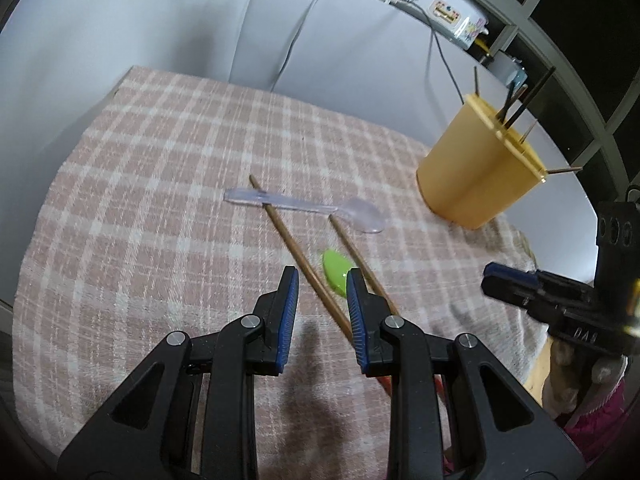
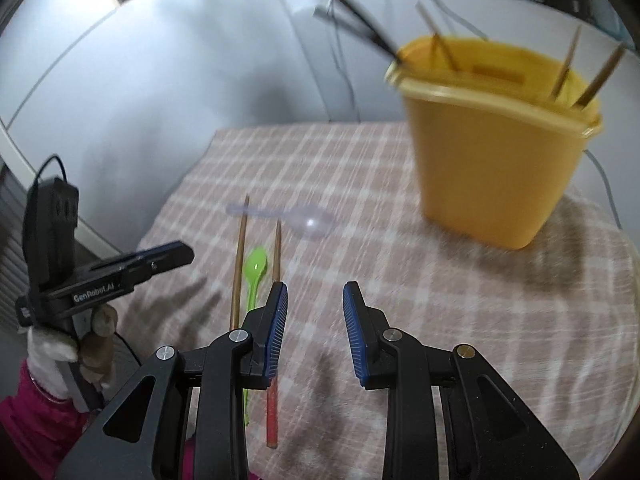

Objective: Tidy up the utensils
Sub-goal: 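Move both open tools back down to the spoons and chopsticks on the cloth, then close the left tool on the clear plastic spoon handle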

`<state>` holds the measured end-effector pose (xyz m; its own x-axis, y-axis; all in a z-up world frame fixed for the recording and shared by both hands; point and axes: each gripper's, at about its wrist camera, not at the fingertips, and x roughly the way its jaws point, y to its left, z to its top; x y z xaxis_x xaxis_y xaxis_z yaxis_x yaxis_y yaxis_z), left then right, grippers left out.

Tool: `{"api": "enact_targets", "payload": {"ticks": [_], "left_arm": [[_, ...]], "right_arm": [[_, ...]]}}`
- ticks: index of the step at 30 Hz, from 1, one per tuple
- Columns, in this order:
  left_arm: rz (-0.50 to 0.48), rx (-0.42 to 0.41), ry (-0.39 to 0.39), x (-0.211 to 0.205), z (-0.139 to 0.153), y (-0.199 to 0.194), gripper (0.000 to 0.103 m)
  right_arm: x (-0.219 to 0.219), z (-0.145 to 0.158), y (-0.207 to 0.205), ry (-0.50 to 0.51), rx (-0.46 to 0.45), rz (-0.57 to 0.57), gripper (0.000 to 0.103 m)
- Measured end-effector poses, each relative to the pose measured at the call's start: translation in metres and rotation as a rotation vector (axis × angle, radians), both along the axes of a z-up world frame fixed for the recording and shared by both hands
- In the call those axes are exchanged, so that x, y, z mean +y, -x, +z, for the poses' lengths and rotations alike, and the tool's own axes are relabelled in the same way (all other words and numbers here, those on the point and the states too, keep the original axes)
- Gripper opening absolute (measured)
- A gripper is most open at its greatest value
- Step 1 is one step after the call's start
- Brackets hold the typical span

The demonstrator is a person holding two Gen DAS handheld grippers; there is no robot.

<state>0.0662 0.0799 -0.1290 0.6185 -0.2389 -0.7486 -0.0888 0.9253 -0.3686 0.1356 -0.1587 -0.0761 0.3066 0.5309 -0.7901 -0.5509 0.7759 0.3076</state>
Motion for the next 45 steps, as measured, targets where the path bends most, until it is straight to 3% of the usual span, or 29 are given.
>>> {"api": "enact_targets", "payload": {"ticks": [10, 12, 19, 22, 30, 35, 37, 41, 45], "left_arm": [[-0.008, 0.018, -0.051, 0.003, -0.003, -0.020, 0.024], [-0.044, 0.024, -0.079, 0.001, -0.001, -0.029, 0.024], [-0.266, 0.071, -0.288, -0.029, 0.004, -0.073, 0.024], [-0.366, 0.108, -0.335, -0.041, -0.002, -0.087, 0.024], [-0.486, 0.176, -0.485, -0.058, -0.021, -0.109, 0.024], [-0.510, 0.213, -0.521, -0.054, -0.033, -0.116, 0.024], [-0.493, 0.223, -0.497, -0.047, -0.036, -0.118, 0.024], [-0.470, 0.203, -0.490, -0.038, -0.032, -0.121, 0.024], [-0.511, 0.169, -0.502, -0.041, -0.020, -0.116, 0.024]], "right_arm": [[0.028, -0.026, 0.003, 0.053, 0.044, 0.066, 0.027], [0.032, -0.029, 0.003, 0.056, 0.051, 0.072, 0.027], [0.034, -0.035, 0.001, 0.060, 0.075, 0.063, 0.027], [0.032, -0.036, 0.002, 0.062, 0.080, 0.057, 0.027], [0.028, -0.039, 0.003, 0.075, 0.091, 0.044, 0.027], [0.029, -0.040, 0.002, 0.076, 0.102, 0.037, 0.027], [0.032, -0.041, 0.000, 0.074, 0.105, 0.039, 0.027], [0.043, -0.042, -0.003, 0.080, 0.107, 0.055, 0.027], [0.052, -0.043, -0.004, 0.088, 0.104, 0.072, 0.027]]}}
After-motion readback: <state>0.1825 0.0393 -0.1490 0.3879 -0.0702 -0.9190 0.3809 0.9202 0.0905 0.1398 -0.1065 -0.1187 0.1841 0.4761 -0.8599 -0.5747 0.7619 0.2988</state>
